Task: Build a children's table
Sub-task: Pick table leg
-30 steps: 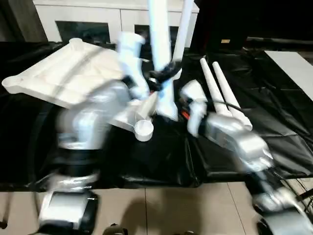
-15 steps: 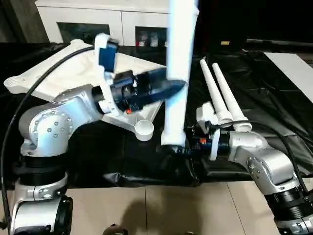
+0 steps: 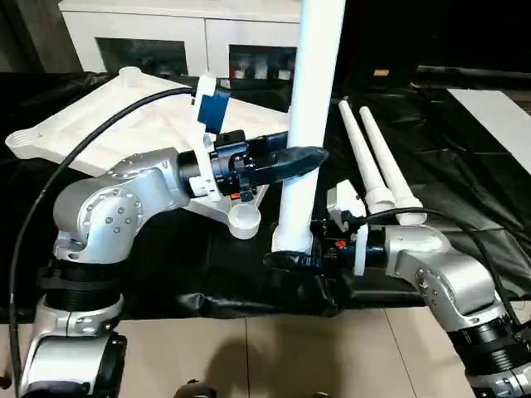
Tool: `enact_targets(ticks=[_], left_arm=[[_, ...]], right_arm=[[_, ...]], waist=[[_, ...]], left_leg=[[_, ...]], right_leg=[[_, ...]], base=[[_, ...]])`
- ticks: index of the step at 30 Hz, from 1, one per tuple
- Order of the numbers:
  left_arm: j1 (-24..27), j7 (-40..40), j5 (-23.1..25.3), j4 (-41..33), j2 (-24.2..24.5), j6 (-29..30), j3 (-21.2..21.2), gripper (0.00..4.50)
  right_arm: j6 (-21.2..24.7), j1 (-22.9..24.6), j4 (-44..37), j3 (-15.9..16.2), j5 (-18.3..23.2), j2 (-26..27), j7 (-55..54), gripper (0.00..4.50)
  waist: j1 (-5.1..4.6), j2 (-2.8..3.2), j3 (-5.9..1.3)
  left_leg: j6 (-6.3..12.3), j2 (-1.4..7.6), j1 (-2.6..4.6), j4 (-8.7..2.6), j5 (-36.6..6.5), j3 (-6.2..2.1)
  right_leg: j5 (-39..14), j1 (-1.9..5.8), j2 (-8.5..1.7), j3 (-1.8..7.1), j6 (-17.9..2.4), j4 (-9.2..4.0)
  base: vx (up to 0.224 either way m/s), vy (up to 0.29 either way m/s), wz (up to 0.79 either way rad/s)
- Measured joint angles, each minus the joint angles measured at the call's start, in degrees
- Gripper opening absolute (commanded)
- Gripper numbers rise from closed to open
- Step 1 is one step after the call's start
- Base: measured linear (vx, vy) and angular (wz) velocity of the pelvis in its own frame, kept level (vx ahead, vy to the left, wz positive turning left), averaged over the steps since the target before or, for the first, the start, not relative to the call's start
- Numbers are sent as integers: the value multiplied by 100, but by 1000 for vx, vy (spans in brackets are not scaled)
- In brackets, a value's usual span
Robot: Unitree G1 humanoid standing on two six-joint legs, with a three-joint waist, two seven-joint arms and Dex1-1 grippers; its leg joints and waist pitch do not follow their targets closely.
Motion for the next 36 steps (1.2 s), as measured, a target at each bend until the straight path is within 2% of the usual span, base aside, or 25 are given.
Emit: enact_targets(ticks=[6, 7, 8, 9, 11, 15, 21, 25, 30, 36], left_arm=[[0, 130, -22, 51, -81, 18, 45, 191], [-1, 164, -21, 52, -99, 13, 45, 191], [-1, 207, -2, 54, -114, -17, 46, 191], [-7, 284, 56, 67, -134, -66, 48, 191], [-17, 418, 180, 179, -174, -158, 47, 191], [-61, 1012, 655, 477, -318, -415, 36, 187], [-376, 2088, 1293, 695, -477, -779, 145, 185], [-469, 2660, 1469, 800, -596, -752, 266, 185], [-539, 3035, 1581, 826, -803, -678, 316, 185], [-665, 3199, 1613, 855, -933, -678, 333, 185]], right_arm=[[-25, -26, 45, -1, -15, 3, -24, 275], [-45, -26, 50, -3, -33, 14, -43, 310], [-79, -39, 101, -21, -37, 67, -72, 310], [-99, -65, 161, -23, -42, 148, -119, 345], [-122, -92, 215, -43, -82, 268, -286, 350], [-230, -292, 259, -306, -86, 294, -523, 383], [-276, -270, 287, -550, -108, 197, -758, 443], [-344, -297, 657, -912, -236, 332, -1384, 450], [187, -663, 817, -1462, 222, 423, -1626, 450], [518, -888, 957, -1673, 453, 383, -1698, 450]], waist=[[1, 0, 0], [1, 0, 0], [-3, -2, -1], [-6, -3, -2], [-9, -2, -2], [2, -6, -3], [2, -10, -4], [-8, -11, -5], [-3, -11, -5], [5, -11, -5]], left_leg=[[0, 0, 1, 0, 0, 0], [0, 0, 1, 0, 0, 0], [0, 0, 2, 0, 0, 0], [0, 0, 2, 0, 0, 0], [0, 0, 2, 0, 0, -1], [-1, 0, 0, 1, 1, -1], [19, 0, -4, 1, 20, 0], [20, 0, -6, 1, 21, 1], [21, 0, -8, 2, 22, 1], [22, 0, -8, 2, 22, 1]], right_leg=[[0, 0, 0, -1, 0, 2], [1, 0, 0, -1, 0, 2], [1, 0, 0, -1, -1, 2], [1, 0, 0, -1, -1, 3], [2, 0, 0, -1, -1, 4], [8, 1, 0, -1, 3, 4], [8, 3, -1, 1, 4, 0], [8, 2, -1, -1, 4, -1], [9, 1, -1, -1, 3, -1], [9, 2, -2, -2, 2, -2]], base=[[0, 0, 0], [0, 0, 0], [0, 0, 0], [0, 0, 0], [0, 0, 0], [0, 0, 0], [0, 0, 0], [0, 0, 0], [0, 0, 0], [0, 0, 0]])
